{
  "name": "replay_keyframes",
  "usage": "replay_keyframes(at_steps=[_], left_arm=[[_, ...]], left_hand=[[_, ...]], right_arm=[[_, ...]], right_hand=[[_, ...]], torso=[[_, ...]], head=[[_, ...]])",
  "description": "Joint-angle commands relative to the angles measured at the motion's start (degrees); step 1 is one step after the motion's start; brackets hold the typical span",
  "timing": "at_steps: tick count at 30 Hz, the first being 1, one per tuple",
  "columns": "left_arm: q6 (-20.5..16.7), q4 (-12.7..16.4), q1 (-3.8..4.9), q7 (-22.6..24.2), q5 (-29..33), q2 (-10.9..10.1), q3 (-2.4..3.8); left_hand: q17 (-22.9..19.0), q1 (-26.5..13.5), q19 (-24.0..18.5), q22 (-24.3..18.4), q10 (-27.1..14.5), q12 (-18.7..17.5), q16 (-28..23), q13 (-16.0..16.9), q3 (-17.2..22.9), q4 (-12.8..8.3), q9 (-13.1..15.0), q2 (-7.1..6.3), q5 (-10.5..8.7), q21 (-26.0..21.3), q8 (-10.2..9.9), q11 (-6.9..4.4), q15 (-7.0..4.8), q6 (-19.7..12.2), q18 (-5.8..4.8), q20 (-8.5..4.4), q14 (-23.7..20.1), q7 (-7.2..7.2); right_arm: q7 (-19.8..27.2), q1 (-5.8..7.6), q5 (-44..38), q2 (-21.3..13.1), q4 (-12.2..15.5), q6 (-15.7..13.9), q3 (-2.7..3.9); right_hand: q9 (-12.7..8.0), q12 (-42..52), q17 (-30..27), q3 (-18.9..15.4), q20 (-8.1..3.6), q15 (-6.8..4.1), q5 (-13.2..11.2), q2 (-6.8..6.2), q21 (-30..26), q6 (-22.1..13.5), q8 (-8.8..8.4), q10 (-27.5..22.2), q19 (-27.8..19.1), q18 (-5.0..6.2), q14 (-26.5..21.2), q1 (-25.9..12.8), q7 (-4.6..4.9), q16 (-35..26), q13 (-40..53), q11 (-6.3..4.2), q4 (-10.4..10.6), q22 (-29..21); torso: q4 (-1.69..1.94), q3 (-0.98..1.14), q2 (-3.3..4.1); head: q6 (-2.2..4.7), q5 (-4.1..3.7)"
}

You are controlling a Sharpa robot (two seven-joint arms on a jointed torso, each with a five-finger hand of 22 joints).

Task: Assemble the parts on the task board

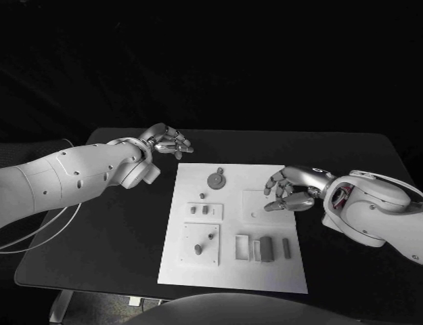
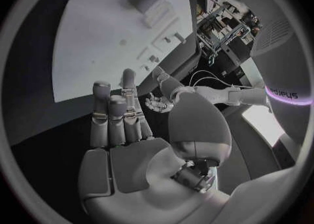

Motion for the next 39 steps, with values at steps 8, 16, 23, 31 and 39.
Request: replay_keyframes(at_steps=[8, 16, 23, 31, 39], left_arm=[[0.1, -0.2, 0.03, 0.6, 0.4, 0.5, 0.04], [0.3, -0.1, 0.02, 0.5, 0.4, 0.9, 0.04], [0.5, 0.6, 0.02, 0.2, 0.4, 1.0, 0.04], [0.5, 0.8, 0.03, 0.2, 0.5, 1.4, 0.04], [0.6, 0.8, 0.03, 0.2, 0.5, 1.4, 0.04]], left_hand=[[0.1, 0.1, 0.3, 0.1, -0.1, 0.2, -0.4, -0.1, -0.2, 0.5, 0.1, 0.44, -0.21, -0.3, -0.1, 0.06, 0.13, -0.3, 0.52, 0.01, 0.4, -0.18], [0.2, -0.1, 0.3, 0.1, -0.1, 0.2, -0.5, -0.1, -0.2, 0.6, 0.1, 0.49, -0.21, -0.4, -0.1, 0.07, 0.14, -0.3, 0.52, 0.01, 0.4, -0.18], [0.3, -0.4, 0.3, 0.1, -0.2, 0.2, -0.6, -0.2, -0.3, 0.9, 0.1, 0.76, -0.20, -0.4, -0.1, 0.08, 0.15, -0.3, 0.52, 0.01, 0.4, -0.18], [0.4, -0.4, 0.3, 0.1, -0.2, 0.2, -0.6, -0.2, -0.2, 1.0, 0.1, 0.92, -0.17, -0.4, -0.2, 0.07, 0.14, -0.3, 0.53, 0.00, 0.4, -0.19], [0.5, -0.6, 0.2, 0.2, -0.2, 0.2, -0.7, -0.3, -0.2, 1.2, 0.1, 1.02, -0.17, -0.5, -0.2, 0.08, 0.14, -0.4, 0.51, 0.01, 0.4, -0.17]], right_arm=[[-13.4, -0.34, 7.5, -2.4, 2.3, 10.4, -1.07], [-19.7, -0.41, 10.8, -1.4, 1.7, 16.7, -1.96], [-21.1, -0.43, 11.7, 1.2, 0.5, 15.9, -3.58], [-21.1, -1.04, 12.7, 4.1, -1.1, 16.7, -4.98], [-20.7, -1.84, 12.5, 5.4, -1.7, 17.8, -5.25]], right_hand=[[1.4, 19.3, 2.8, -0.2, -1.40, -3.10, 4.2, 0.36, 0.4, 5.2, 1.94, -2.1, 1.3, 2.47, 0.7, -9.1, -2.72, 3.2, 16.7, -2.59, 9.5, 0.7], [3.8, 25.8, 5.9, -1.1, -1.70, -3.64, 2.0, 2.24, 1.0, 7.7, 3.47, -4.9, 0.4, 2.47, -0.1, -11.6, -3.69, 5.8, 22.8, -3.46, 12.9, 1.3], [4.8, 27.2, 7.4, -1.5, -2.62, -4.28, -0.2, -1.66, 1.8, 8.5, 3.69, -3.8, 0.8, 2.47, 0.2, -15.6, -4.43, 6.7, 23.8, -4.07, 18.2, 1.1], [5.3, 27.3, 9.1, -0.5, -3.33, -4.47, 0.0, -2.90, 2.4, 8.0, 3.26, -3.5, 1.0, 2.47, 0.8, -14.4, -4.36, 6.8, 24.2, -4.17, 20.7, 1.2], [5.5, 27.6, 11.0, -0.9, -3.36, -4.36, 0.0, -2.81, 2.7, 8.2, 3.23, -3.3, 1.0, 2.47, 1.7, -13.8, -4.36, 6.8, 24.4, -4.17, 21.1, 1.2]], torso=[[-0.59, 0.47, -0.37], [-0.59, 0.47, -0.37], [-0.59, 0.48, -0.37], [-0.58, 0.48, -0.37], [-0.58, 0.48, -0.37]], head=[[-0.76, -0.62], [-0.98, -1.09], [-1.42, -1.39], [-1.88, -1.60], [-2.13, -1.35]])
